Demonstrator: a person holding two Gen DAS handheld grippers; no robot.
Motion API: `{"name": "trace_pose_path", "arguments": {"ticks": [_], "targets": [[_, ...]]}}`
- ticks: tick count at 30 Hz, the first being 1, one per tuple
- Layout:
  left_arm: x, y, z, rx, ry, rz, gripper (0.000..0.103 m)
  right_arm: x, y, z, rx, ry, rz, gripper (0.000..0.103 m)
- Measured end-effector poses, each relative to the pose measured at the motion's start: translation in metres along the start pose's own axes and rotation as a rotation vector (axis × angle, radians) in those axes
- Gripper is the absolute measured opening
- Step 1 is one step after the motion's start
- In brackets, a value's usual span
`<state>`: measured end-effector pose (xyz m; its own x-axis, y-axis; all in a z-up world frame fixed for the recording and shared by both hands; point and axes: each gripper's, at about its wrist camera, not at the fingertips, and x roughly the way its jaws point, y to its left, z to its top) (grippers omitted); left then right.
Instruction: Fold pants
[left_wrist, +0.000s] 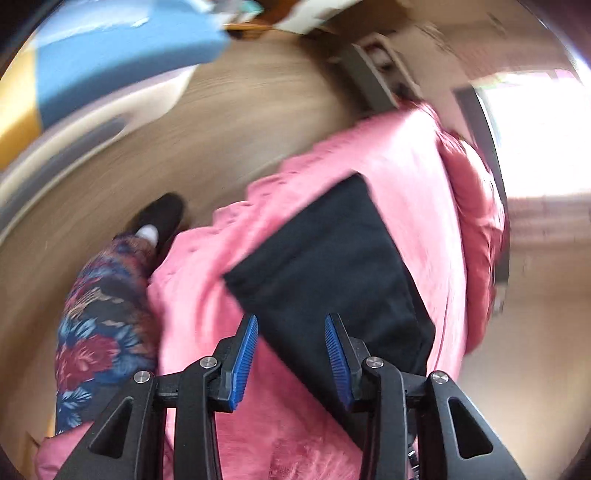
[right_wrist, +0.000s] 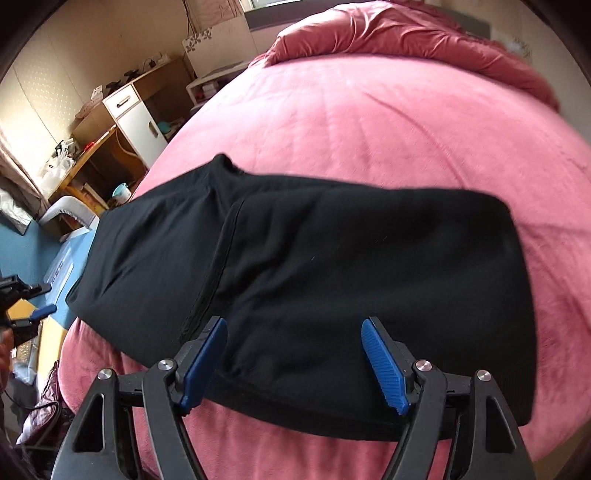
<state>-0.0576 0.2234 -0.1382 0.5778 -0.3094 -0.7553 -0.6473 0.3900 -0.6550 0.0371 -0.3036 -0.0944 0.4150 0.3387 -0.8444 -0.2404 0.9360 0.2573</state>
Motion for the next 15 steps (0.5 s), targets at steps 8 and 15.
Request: {"name": "trace_pose_path", "arguments": {"ticks": [8, 15], "targets": [[0.035, 0.01, -0.006, -0.088, 0.032, -0.008, 0.037, 0.009, -0.007, -0.003, 0.017, 0.025, -0.01, 0.077], [0.048, 0.017, 0.008, -0.121, 0.004, 0.022, 0.037, 0.012, -0.013, -0.005, 0.037, 0.036, -0.02, 0.078]]}}
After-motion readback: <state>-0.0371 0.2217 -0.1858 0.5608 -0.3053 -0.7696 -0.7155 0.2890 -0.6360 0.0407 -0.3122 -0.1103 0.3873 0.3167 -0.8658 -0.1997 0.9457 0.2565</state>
